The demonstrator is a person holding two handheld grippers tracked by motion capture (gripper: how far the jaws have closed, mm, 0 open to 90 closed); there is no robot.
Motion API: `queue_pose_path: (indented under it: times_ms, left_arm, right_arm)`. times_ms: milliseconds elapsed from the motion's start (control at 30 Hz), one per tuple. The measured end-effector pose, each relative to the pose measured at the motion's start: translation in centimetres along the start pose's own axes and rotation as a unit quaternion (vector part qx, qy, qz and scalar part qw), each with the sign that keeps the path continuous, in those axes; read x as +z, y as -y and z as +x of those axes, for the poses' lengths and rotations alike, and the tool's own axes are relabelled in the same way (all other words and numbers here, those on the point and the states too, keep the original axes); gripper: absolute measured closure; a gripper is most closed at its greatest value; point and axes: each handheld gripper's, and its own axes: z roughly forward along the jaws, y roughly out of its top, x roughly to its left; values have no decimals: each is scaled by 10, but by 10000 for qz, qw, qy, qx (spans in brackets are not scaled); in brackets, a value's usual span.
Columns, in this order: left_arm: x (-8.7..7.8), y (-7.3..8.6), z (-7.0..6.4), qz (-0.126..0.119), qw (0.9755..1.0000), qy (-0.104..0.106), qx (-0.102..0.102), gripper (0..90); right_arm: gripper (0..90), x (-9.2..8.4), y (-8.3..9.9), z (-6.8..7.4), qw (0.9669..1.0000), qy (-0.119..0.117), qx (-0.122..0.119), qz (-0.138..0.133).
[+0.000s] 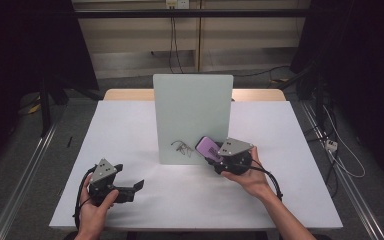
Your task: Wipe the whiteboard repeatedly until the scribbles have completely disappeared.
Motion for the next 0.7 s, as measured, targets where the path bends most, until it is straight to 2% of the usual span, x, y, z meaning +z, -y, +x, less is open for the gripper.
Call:
queue_pose_path:
  times_ms: [433, 500, 700]
  left_arm:
    - [1, -1, 0, 8, 10000, 15, -2, 58]
    - [1, -1, 0, 0, 10000, 17, -7, 58]
    - [2, -2, 0, -9, 10000, 21, 6, 58]
  right_arm:
    - [417, 17, -6, 12, 9998, -192, 28, 22]
    - [417, 20, -9, 13, 9997, -231, 102, -8]
    - [417, 30, -16, 17, 9996, -233, 113, -93]
